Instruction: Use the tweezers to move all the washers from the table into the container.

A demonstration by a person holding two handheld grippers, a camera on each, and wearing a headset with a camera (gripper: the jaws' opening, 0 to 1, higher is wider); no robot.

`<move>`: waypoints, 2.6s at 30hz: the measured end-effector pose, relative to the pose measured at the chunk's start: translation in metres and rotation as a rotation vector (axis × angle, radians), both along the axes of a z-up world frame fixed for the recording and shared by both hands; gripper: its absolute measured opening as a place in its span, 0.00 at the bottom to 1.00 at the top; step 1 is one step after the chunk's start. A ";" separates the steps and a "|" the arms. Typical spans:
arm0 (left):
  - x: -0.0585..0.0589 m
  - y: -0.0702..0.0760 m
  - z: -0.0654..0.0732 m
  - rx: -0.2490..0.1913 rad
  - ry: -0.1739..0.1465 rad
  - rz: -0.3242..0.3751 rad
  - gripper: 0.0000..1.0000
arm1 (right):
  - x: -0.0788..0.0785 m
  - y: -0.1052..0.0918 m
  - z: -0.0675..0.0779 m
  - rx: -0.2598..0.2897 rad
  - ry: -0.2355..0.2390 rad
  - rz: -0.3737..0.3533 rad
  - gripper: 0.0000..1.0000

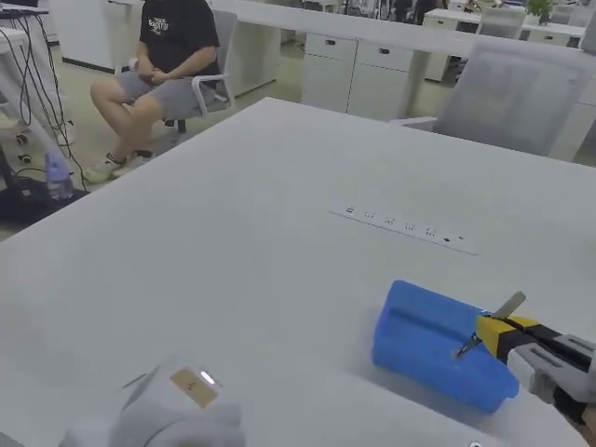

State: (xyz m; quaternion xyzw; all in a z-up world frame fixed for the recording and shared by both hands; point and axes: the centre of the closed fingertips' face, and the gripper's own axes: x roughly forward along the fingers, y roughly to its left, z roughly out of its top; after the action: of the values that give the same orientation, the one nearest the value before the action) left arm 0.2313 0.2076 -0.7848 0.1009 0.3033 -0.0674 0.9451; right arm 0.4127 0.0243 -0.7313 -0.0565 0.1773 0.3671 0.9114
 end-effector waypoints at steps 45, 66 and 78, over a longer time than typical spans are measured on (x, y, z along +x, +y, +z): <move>-0.001 -0.001 -0.002 0.006 0.011 -0.007 0.89 | -0.017 -0.024 -0.007 0.088 0.042 -0.099 0.03; -0.001 -0.001 -0.004 0.013 0.020 -0.010 0.89 | -0.049 -0.048 -0.068 -0.015 0.143 -0.109 0.03; -0.001 -0.001 -0.004 0.016 0.024 -0.013 0.89 | -0.057 -0.045 -0.070 -0.074 0.070 -0.074 0.02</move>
State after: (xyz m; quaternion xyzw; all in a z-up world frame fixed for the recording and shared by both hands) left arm 0.2300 0.2062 -0.7890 0.1095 0.3144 -0.0725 0.9402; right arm 0.3552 -0.0211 -0.8017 -0.0708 0.2246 0.3281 0.9148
